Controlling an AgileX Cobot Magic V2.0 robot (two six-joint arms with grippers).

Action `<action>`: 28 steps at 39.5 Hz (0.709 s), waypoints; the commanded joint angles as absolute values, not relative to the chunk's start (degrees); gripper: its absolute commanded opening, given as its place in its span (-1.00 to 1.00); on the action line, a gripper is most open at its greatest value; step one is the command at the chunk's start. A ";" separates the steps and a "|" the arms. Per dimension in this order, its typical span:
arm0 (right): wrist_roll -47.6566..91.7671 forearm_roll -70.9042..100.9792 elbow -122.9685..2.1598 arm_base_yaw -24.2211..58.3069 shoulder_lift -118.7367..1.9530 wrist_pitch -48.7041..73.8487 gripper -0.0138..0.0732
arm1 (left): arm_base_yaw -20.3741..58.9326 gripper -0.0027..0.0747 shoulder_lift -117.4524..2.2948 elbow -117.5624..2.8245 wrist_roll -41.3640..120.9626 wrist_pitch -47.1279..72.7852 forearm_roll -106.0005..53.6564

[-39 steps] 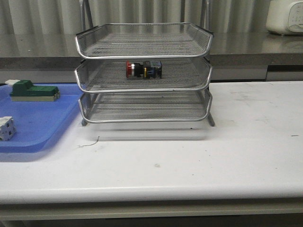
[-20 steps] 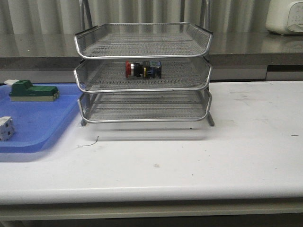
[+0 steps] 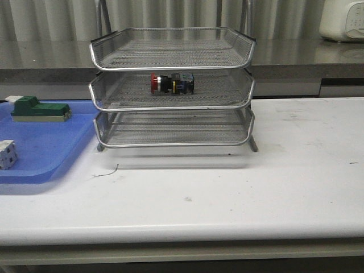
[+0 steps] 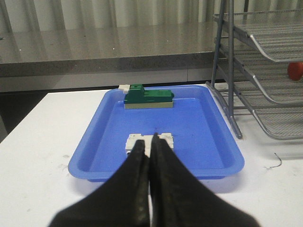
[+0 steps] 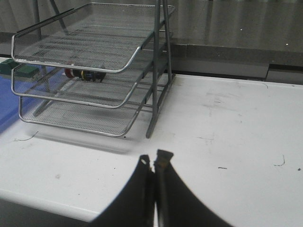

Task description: Place button on rack with both arms

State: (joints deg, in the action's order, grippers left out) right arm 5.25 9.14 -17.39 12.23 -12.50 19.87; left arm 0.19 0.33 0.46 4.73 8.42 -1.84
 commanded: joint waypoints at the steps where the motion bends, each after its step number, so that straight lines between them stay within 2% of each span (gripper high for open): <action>1: 5.59 8.87 -18.92 11.91 -13.09 15.49 -0.82 | 0.08 -0.98 1.55 0.94 4.31 3.65 -2.27; 13: 5.59 7.87 -16.46 11.38 -11.38 12.95 -0.82 | 0.08 -0.98 1.55 0.94 4.31 3.65 -2.27; 28: 5.59 6.89 0.12 -0.78 1.53 9.68 -0.82 | 0.08 -0.98 1.55 0.94 4.31 3.65 -2.27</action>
